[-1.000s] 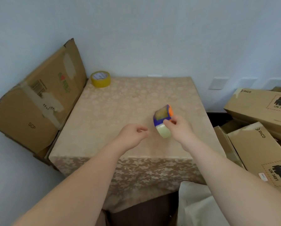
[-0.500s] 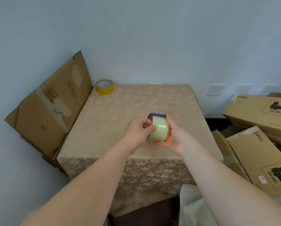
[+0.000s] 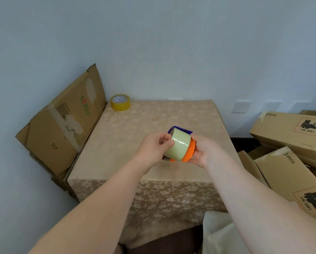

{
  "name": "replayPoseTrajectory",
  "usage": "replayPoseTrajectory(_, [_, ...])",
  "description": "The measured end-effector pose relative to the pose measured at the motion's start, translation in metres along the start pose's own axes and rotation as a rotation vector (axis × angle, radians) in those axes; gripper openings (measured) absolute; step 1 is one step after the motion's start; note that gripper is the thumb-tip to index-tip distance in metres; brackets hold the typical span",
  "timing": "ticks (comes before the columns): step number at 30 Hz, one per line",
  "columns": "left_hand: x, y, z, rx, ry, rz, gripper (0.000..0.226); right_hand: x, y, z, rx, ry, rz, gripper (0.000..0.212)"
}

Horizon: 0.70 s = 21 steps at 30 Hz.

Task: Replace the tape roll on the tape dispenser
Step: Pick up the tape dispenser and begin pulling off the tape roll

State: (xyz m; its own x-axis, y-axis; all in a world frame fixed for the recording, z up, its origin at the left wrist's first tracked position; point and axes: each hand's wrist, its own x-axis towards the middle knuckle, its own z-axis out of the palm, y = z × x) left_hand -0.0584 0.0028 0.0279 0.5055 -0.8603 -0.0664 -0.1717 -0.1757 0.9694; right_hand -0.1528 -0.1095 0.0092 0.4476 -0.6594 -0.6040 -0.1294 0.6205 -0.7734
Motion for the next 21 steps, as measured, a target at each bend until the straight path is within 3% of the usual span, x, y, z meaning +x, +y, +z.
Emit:
replayPoseTrajectory(5, [0.003,-0.001,-0.002,0.005,0.021,-0.059,0.008,-0.002,-0.002,0.002,0.001,0.044,-0.076,0.02])
replayPoseTrajectory(10, [0.015,-0.003,-0.009,-0.102,0.118,-0.232,0.011,-0.004,-0.004,0.007,-0.046,0.04,-0.13,0.014])
replayPoseTrajectory(16, [0.026,-0.002,-0.024,-0.447,0.299,-0.431,0.018,0.001,-0.004,0.003,-0.292,0.139,-0.289,0.024])
replayPoseTrajectory(21, [0.027,-0.007,-0.038,-0.598,0.339,-0.444,0.026,0.01,-0.002,-0.004,-0.354,0.217,-0.384,0.012])
